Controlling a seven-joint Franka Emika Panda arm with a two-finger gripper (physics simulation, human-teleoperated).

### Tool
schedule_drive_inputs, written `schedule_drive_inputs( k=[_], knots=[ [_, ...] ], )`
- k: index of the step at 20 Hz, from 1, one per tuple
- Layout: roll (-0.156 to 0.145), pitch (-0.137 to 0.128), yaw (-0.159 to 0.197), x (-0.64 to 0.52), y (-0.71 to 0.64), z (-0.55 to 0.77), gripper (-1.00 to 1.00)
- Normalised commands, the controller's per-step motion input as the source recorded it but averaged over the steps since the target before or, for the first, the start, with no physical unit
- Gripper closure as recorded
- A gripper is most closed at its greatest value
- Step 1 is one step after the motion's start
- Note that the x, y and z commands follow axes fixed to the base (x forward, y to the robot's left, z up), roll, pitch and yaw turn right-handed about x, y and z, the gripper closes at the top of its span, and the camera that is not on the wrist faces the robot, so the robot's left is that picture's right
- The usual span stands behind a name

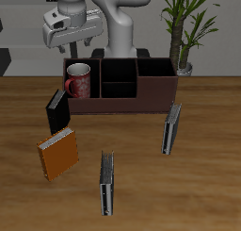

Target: Place the red mug into the back desk caddy's left compartment and place the orange book into the back desk caddy's front compartment

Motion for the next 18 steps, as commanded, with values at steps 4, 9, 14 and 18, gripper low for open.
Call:
schedule_drive_inputs(
  k=[4,9,14,18],
  knots=[
    [-0.017,-0.037,-0.058,0.22,0.1,0.11,-1.0],
    [-0.022,-0.06,-0.11,0.35,0.11,0.18,-1.0],
    [0.004,-0.04,-0.142,0.29,0.17,0.19,-1.0],
    [-0.018,-0.076,-0.145,0.26,0.14,0.25,-1.0]
  ],
)
